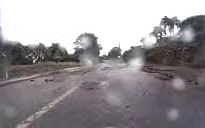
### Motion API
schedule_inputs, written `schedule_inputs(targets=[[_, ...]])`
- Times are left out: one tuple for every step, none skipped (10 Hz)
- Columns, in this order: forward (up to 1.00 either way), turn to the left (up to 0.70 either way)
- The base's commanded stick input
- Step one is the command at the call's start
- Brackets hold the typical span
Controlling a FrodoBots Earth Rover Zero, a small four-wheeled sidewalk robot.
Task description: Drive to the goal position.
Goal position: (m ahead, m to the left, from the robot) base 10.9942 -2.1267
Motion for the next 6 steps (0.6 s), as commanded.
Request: schedule_inputs(targets=[[0.85,0.0],[0.85,0.0],[0.85,0.0],[0.85,0.0],[0.85,0.0],[0.85,0.0]])
